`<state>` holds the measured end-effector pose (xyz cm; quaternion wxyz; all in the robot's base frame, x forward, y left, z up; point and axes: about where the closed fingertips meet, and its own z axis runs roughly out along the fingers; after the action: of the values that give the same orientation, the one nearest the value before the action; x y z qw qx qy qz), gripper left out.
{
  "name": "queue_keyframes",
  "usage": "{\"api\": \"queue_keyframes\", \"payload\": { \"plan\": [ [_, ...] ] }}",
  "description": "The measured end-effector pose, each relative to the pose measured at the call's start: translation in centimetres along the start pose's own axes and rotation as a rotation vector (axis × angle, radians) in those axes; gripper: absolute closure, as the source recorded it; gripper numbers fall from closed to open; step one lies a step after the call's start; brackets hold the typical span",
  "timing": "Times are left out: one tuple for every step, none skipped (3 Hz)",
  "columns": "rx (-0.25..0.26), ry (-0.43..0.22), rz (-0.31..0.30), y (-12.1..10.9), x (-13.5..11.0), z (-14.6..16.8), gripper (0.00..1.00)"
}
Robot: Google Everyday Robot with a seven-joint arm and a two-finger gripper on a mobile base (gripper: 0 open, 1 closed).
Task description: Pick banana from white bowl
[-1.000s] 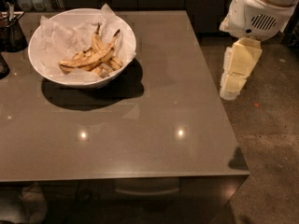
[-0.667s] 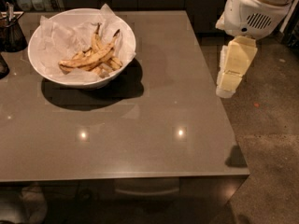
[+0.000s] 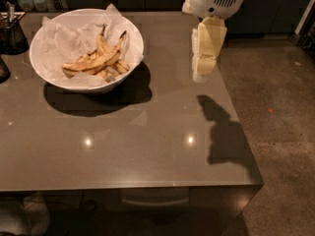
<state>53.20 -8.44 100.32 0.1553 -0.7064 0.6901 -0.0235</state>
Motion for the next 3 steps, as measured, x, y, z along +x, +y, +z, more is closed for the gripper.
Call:
{"api": "queue_keyframes", "payload": {
  "plan": [
    [-0.004, 0.003, -0.117, -2.1, -4.3, 0.8, 0.0],
    [0.025, -0.018, -0.124, -2.8, -5.3, 0.9, 0.0],
    [0.047, -0.036, -0.148, -4.4, -7.4, 1.4, 0.0]
  ]
}}
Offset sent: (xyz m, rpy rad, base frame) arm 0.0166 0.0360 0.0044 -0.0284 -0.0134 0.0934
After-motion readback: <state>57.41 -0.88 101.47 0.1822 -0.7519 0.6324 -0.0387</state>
